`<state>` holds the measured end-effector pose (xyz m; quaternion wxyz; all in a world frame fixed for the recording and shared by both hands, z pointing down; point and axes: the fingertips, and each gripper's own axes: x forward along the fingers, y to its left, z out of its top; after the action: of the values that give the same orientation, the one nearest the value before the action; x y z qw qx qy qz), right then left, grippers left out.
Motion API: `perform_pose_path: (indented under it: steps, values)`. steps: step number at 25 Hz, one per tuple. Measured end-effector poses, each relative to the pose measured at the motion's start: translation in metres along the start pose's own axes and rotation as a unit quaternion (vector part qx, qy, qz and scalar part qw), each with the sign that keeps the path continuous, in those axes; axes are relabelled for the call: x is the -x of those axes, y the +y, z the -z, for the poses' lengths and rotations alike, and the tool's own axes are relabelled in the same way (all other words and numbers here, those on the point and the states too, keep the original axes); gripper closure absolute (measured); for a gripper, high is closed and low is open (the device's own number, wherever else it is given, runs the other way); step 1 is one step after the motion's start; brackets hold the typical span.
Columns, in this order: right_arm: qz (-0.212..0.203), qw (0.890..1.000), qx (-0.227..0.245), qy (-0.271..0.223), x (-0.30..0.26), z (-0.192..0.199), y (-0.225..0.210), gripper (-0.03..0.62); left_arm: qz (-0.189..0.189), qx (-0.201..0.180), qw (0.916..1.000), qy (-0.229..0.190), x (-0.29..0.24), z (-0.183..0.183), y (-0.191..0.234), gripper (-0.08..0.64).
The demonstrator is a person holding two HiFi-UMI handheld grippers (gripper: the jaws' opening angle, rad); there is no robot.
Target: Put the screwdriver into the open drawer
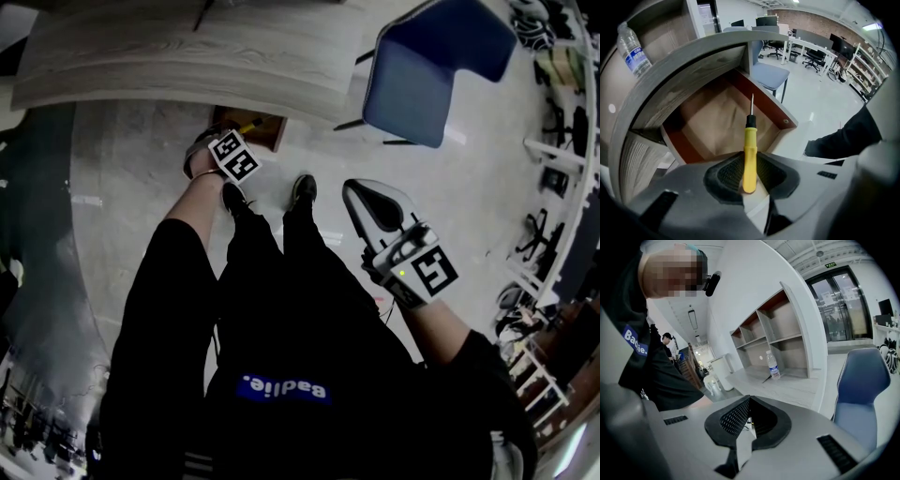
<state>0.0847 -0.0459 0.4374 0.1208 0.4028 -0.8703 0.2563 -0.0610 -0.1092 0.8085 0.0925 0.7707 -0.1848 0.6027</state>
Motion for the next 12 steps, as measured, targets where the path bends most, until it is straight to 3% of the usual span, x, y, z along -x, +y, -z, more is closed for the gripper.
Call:
perform_pose_path:
  steps: [6, 12]
  values:
    - [0.005, 1.000, -0.002, 0.005, 0.002, 0.006, -0.002, 0.565, 0.003, 0.011, 0.9999, 0.006, -0.009, 0.001, -0.002, 0.482]
    - [0.010, 1.000, -0.005, 0.008, 0.003, 0.008, -0.004, 0.565, 0.001, -0.004, 1.0000, 0.006, -0.014, -0.004, 0.001, 0.482]
